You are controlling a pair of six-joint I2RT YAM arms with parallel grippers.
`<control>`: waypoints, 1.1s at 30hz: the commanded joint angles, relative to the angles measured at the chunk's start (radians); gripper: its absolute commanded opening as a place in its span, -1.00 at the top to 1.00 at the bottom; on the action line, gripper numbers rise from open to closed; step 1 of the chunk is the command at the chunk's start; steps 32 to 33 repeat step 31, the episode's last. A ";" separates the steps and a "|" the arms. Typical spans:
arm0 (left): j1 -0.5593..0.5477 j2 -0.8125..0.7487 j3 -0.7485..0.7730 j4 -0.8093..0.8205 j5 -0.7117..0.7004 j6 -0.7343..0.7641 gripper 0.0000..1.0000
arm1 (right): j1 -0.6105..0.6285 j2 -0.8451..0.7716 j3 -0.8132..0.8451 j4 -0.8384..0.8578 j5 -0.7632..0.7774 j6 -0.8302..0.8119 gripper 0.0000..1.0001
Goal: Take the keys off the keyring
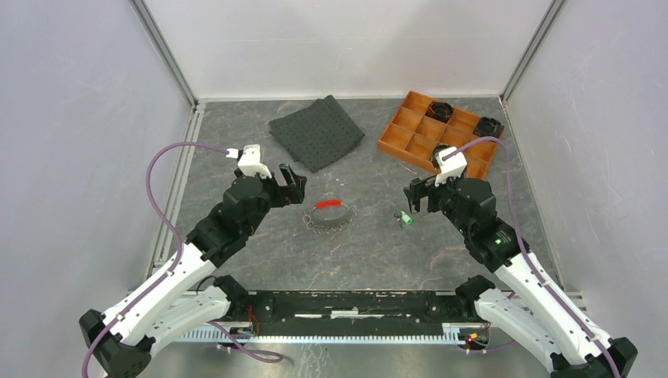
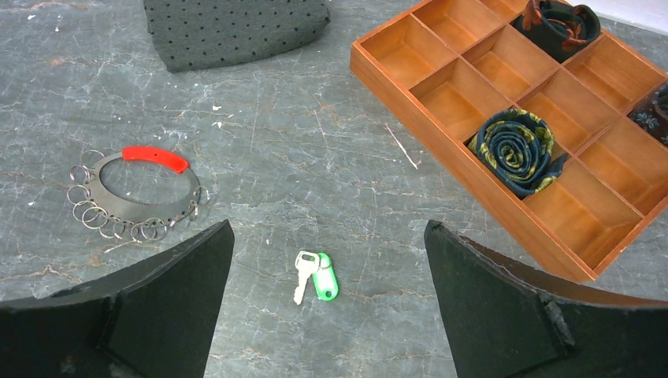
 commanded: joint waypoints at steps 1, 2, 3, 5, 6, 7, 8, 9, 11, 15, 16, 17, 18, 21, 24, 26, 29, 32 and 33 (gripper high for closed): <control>0.003 -0.010 0.003 0.009 -0.014 0.036 -0.99 | -0.003 -0.008 0.018 0.047 -0.012 -0.002 -0.96; 0.004 -0.011 0.002 0.009 -0.012 0.037 -0.99 | -0.004 -0.009 0.017 0.047 -0.013 -0.002 -0.96; 0.004 -0.014 0.001 0.009 -0.014 0.038 -0.99 | -0.004 -0.010 0.016 0.047 -0.012 -0.004 -0.96; 0.004 -0.014 0.001 0.008 -0.018 0.039 -0.99 | -0.005 -0.011 0.016 0.047 -0.012 -0.004 -0.96; 0.003 -0.014 0.000 0.008 -0.017 0.039 -0.99 | -0.004 -0.011 0.016 0.046 -0.012 -0.003 -0.96; 0.004 -0.015 0.000 0.008 -0.018 0.039 -0.99 | -0.004 -0.011 0.016 0.048 -0.011 -0.003 -0.96; 0.003 -0.015 0.000 0.008 -0.017 0.039 -0.99 | -0.004 -0.012 0.016 0.046 -0.012 -0.003 -0.96; 0.004 -0.017 0.000 0.007 -0.018 0.040 -0.99 | -0.004 -0.013 0.016 0.047 -0.012 -0.003 -0.96; 0.003 -0.017 -0.002 0.008 -0.018 0.041 -0.99 | -0.004 -0.015 0.014 0.047 -0.012 -0.003 -0.96; 0.003 -0.016 -0.002 0.008 -0.016 0.044 -0.99 | -0.005 -0.018 0.013 0.047 -0.008 -0.002 -0.96; 0.004 -0.015 -0.002 0.009 -0.015 0.044 -0.99 | -0.003 -0.019 0.013 0.047 -0.007 -0.003 -0.96; 0.004 -0.015 -0.002 0.008 -0.015 0.044 -0.99 | -0.004 -0.021 0.013 0.047 -0.006 -0.003 -0.96; 0.003 -0.015 -0.002 0.008 -0.015 0.045 -0.99 | -0.003 -0.023 0.013 0.047 -0.006 -0.003 -0.96; 0.003 -0.014 -0.001 0.008 -0.015 0.047 -0.99 | -0.005 -0.024 0.012 0.047 -0.006 -0.003 -0.96; 0.004 -0.014 -0.001 0.008 -0.015 0.048 -0.99 | -0.004 -0.022 0.013 0.047 -0.009 -0.003 -0.96; 0.003 -0.014 -0.003 0.009 -0.014 0.049 -0.99 | -0.004 -0.022 0.013 0.048 -0.009 -0.003 -0.96; 0.003 -0.008 -0.001 0.006 -0.015 0.049 -0.99 | -0.004 -0.020 0.011 0.049 -0.011 -0.003 -0.96; 0.003 -0.009 0.000 0.007 -0.010 0.046 -0.99 | -0.004 -0.021 0.011 0.050 -0.011 -0.003 -0.96; 0.003 -0.009 0.000 0.007 -0.010 0.046 -0.99 | -0.004 -0.021 0.011 0.050 -0.011 -0.003 -0.96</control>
